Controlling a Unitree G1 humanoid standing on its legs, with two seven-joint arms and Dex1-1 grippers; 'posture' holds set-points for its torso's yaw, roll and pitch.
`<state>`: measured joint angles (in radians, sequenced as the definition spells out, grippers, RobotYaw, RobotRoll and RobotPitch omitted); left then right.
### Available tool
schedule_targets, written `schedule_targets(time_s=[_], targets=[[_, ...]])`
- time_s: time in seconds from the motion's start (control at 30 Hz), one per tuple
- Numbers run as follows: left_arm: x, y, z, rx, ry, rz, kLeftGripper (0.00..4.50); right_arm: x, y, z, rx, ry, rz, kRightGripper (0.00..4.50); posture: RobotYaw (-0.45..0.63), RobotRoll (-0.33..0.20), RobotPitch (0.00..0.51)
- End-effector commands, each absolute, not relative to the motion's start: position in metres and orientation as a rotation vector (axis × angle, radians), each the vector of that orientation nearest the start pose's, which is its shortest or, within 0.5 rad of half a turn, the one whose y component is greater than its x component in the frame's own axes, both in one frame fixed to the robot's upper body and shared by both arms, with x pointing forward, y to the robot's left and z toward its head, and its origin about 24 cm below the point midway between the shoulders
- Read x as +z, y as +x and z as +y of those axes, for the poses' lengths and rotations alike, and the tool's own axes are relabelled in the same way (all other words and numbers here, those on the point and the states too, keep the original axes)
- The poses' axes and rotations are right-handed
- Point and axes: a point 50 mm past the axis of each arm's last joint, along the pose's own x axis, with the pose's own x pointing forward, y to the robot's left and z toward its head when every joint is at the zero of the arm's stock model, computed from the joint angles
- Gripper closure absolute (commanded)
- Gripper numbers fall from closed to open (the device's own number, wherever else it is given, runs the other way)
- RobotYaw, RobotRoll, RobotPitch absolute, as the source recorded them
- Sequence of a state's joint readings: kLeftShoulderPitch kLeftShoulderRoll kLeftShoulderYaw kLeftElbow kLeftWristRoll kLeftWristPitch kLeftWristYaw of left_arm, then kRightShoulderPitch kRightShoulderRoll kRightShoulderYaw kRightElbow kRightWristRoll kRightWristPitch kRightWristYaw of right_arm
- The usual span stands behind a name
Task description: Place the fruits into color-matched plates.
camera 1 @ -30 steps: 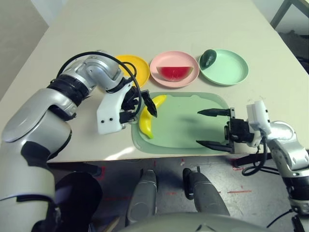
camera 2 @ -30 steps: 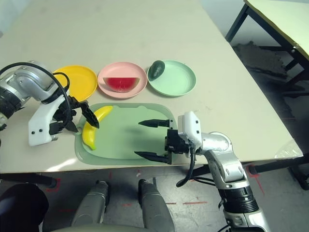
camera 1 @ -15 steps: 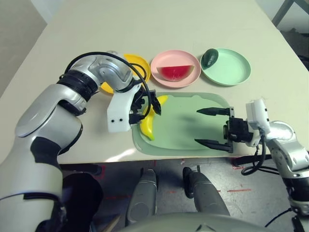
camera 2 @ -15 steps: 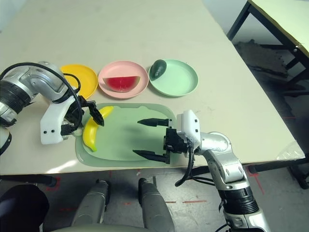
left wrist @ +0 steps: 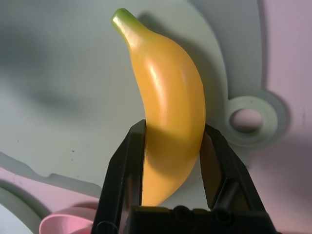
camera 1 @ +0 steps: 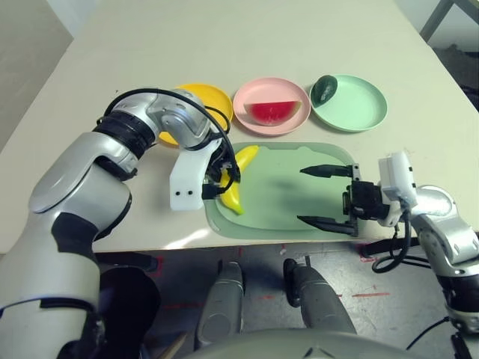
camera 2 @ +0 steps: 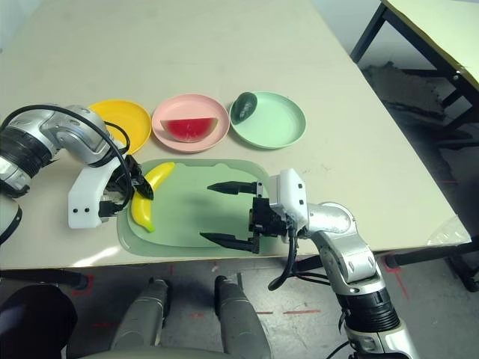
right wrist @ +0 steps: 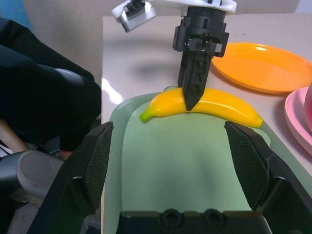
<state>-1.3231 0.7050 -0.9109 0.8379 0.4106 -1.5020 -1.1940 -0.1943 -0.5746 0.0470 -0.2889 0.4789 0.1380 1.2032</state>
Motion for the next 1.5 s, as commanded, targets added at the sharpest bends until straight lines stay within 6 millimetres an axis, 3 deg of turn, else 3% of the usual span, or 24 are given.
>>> schedule_targets(time_s=[0.03, 0.23, 0.4, 0.6, 0.87, 1.0, 1.27, 1.5], targets=[[0.196, 0.320, 0.146, 2.125, -2.387, 0.435, 2.86, 0.145, 0.230, -0.157, 1.431, -0.268, -0.165, 0.00, -0.05, 0.000, 0.232], [0.240, 0.325, 0.138, 2.113, -2.595, 0.563, 2.86, 0.144, 0.231, -0.158, 1.429, -0.264, -0.159, 0.00, -0.05, 0.000, 0.231], [0.281, 0.327, 0.144, 2.093, -2.801, 0.578, 2.86, 0.145, 0.231, -0.156, 1.430, -0.258, -0.170, 0.00, -0.04, 0.000, 0.231], [0.309, 0.334, 0.168, 2.117, -3.050, 0.365, 2.86, 0.142, 0.230, -0.152, 1.347, -0.250, -0.138, 0.00, -0.01, 0.000, 0.236], [0.307, 0.353, 0.218, 1.989, -3.464, -0.049, 2.86, 0.151, 0.231, -0.137, 1.031, -0.293, -0.162, 0.00, -0.01, 0.000, 0.243], [0.298, 0.363, 0.233, 1.791, -3.642, -0.158, 2.86, 0.155, 0.225, -0.128, 0.909, -0.260, -0.183, 0.00, -0.01, 0.000, 0.247], [0.280, 0.381, 0.240, 1.498, -3.867, -0.163, 2.86, 0.155, 0.217, -0.117, 0.852, -0.225, -0.174, 0.00, -0.04, 0.000, 0.251], [0.249, 0.390, 0.240, 1.496, -3.957, -0.203, 2.86, 0.155, 0.217, -0.116, 0.862, -0.236, -0.180, 0.00, -0.07, 0.000, 0.251]])
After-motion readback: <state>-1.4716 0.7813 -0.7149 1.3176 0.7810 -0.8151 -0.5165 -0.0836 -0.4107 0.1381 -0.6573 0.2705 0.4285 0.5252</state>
